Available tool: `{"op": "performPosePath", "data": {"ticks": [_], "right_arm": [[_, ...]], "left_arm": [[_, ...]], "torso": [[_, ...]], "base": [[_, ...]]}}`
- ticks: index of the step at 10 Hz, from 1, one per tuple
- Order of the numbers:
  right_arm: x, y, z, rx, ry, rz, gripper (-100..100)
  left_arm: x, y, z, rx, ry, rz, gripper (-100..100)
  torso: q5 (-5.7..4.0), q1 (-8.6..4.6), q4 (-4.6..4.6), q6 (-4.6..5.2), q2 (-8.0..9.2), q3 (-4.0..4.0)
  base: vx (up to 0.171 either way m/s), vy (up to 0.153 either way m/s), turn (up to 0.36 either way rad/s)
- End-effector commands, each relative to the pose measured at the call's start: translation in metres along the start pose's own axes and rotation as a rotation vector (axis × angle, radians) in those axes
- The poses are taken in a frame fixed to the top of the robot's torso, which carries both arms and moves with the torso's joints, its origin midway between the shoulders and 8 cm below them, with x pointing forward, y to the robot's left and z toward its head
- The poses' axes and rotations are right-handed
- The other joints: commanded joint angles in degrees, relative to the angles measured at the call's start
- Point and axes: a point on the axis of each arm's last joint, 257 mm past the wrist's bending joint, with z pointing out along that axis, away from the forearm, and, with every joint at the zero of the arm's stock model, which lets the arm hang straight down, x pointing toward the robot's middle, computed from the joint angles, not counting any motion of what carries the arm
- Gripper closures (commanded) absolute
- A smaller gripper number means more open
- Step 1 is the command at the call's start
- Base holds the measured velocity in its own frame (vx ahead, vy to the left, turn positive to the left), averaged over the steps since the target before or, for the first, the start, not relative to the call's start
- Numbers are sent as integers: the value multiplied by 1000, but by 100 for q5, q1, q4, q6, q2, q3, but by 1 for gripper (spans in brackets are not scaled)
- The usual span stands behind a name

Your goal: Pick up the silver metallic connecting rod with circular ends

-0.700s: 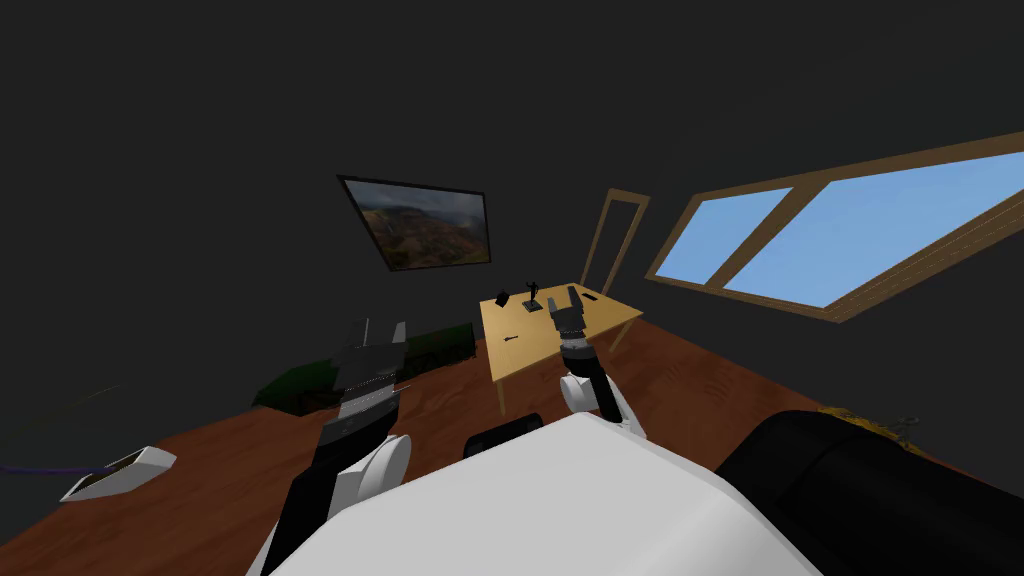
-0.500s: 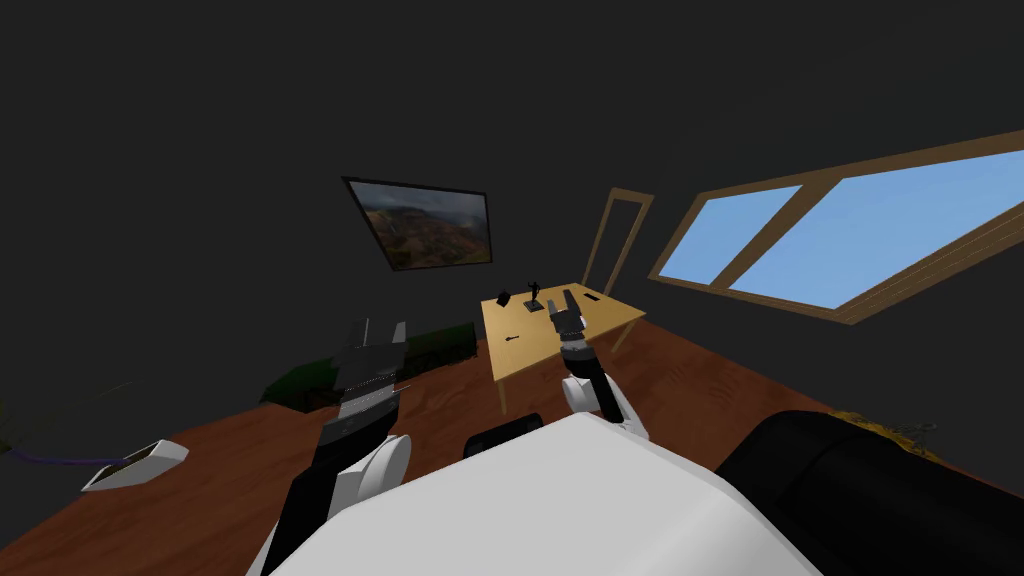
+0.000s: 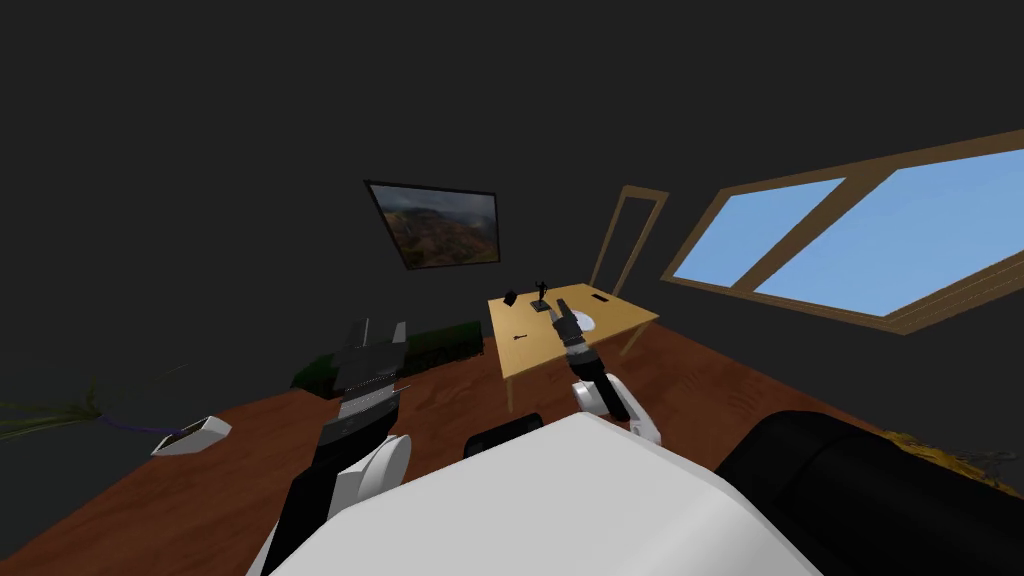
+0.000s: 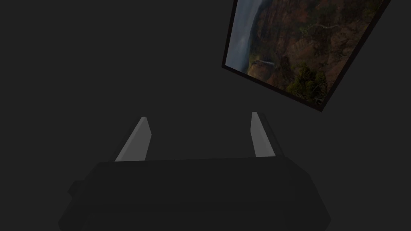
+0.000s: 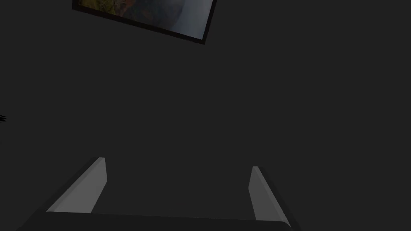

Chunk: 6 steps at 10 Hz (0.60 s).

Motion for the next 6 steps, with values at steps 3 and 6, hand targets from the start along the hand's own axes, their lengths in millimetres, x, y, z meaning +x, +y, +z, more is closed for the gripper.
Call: {"op": "performPosePath", "data": {"ticks": [3, 6], "right_arm": [[-12, -63, -27, 168, 93, -210, -100], [-29, -111, -56, 294, 156, -356, -100]], "left_arm": [[0, 0, 0, 0, 0, 0, 0], [0, 0, 0, 0, 0, 0, 0]], "torso": [[4, 21, -1, -1, -4, -2], [0, 1, -1, 0, -5, -3]], "base": [[8, 137, 177], [16, 95, 131]]}}
